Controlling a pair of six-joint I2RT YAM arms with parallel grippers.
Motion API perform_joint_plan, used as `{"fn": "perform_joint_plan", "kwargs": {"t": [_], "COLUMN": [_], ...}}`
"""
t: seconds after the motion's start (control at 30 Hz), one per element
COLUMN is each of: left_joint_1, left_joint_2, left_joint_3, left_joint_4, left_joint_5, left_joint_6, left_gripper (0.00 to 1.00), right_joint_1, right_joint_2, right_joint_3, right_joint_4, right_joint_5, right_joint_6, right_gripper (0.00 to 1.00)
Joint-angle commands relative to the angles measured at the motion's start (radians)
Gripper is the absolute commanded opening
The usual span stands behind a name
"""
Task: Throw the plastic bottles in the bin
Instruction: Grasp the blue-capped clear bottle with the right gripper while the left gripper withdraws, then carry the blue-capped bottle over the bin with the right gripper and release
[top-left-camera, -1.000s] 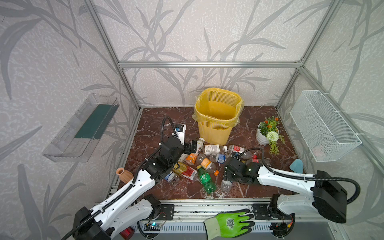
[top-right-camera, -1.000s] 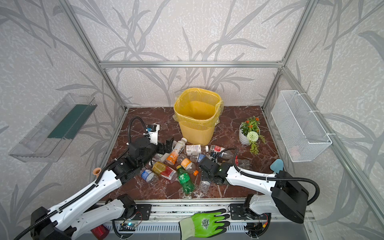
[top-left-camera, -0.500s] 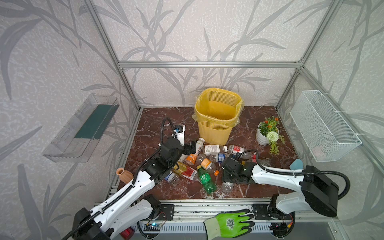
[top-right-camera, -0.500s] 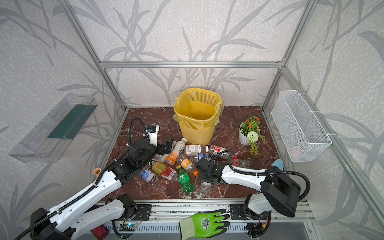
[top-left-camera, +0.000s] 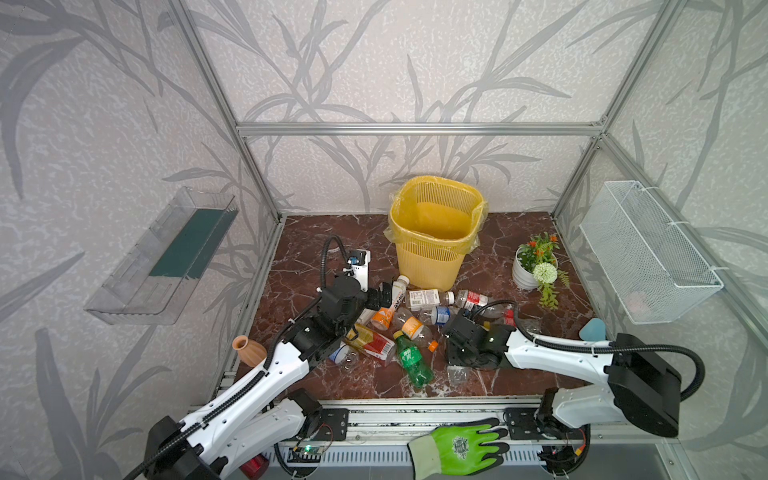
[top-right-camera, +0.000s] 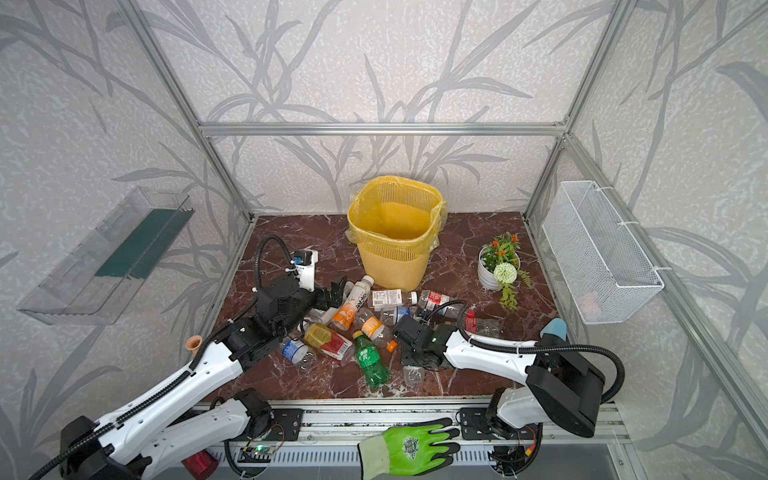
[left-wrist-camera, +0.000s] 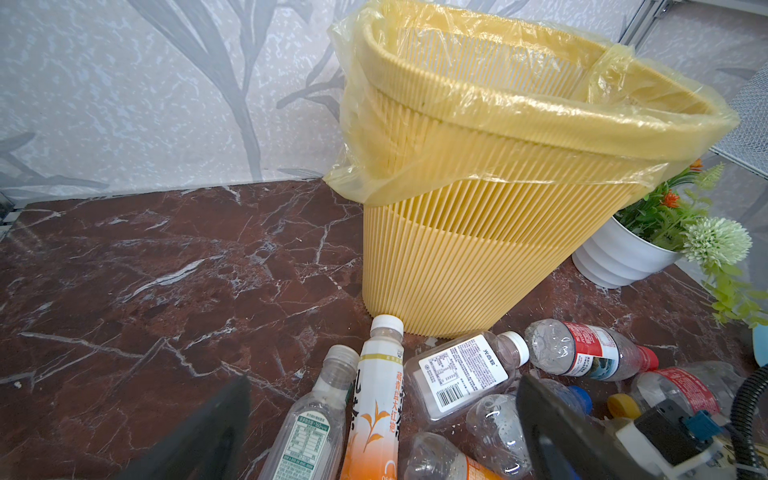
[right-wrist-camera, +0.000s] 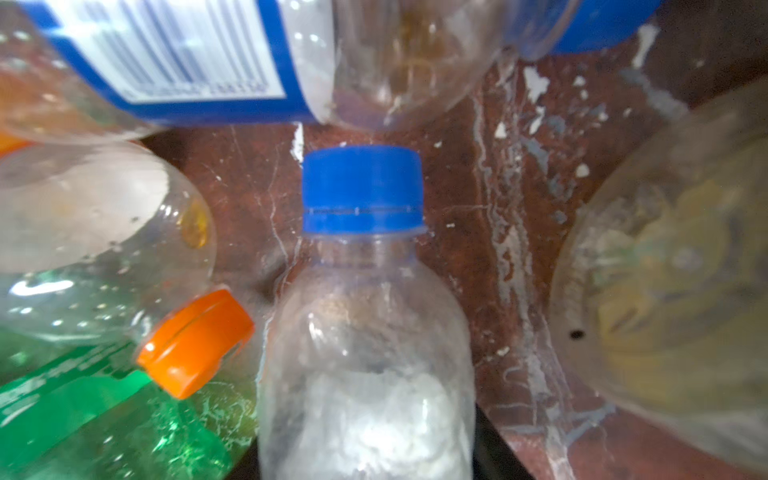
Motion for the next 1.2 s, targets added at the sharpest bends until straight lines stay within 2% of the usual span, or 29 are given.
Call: {"fn": "perform_joint_plan", "kwargs": {"t": [0.0,0.1,0.27,0.37,0.47,0.57,0.67,0.8,0.97,1.03,1.07,1.17], "left_joint_1": [-0.001,-0.001,0.0,0.004,0.007,0.011,0.016,0.018,0.02,0.02,0.02,0.021], "left_joint_2": [-0.017,-0.019,-0.02,-0.015,-0.002,0.003,0.003,0.004,0.005,0.008,0.01,0.013], "left_joint_3": [-0.014,-0.011,-0.014,-0.018,-0.015,-0.012,-0.018,-0.018,-0.018,-0.018,-0.016,-0.012], "left_joint_4": [-0.004,-0.028,-0.035,-0.033,-0.039,-0.052,-0.049,-0.061,-0.084,-0.091,-0.094,-0.103], "left_joint_5": [-0.034,-0.103,-0.147,-0.183,-0.199,-0.216,-0.224,-0.229,-0.235,-0.235,-0.235,-0.231], "left_joint_6": [-0.016,-0.072,-0.081,-0.101,-0.108,-0.123,-0.14,-0.156,-0.179,-0.183,-0.184,-0.189], "left_gripper": [0.99,0.99,0.99,0.99,0.99,0.99,0.99,0.99,0.99,0.99,0.99,0.99], "right_joint_1": [0.012,0.014,0.014,0.015,0.015,0.014,0.012,0.014,0.006,-0.037,-0.08,-0.268], "right_joint_2": [-0.088,-0.184,-0.389,-0.553,-0.712,-0.797,-0.829,-0.791,-0.603,-0.478,-0.422,-0.213], "right_joint_3": [0.016,0.008,-0.008,-0.049,-0.091,-0.04,0.036,0.126,0.263,0.354,0.396,0.559], "right_joint_4": [-0.01,-0.004,0.014,0.132,0.301,0.379,0.507,0.703,0.879,0.858,0.814,0.642], "right_joint_5": [0.047,0.085,0.18,0.267,0.356,0.419,0.419,0.36,0.352,0.322,0.282,0.062], "right_joint_6": [-0.032,-0.071,-0.188,-0.338,-0.54,-0.752,-0.98,-1.216,-1.35,-1.325,-1.275,-1.013], "right_gripper": [0.52,0.51,0.5,0.47,0.46,0.46,0.47,0.51,0.51,0.51,0.52,0.52]}}
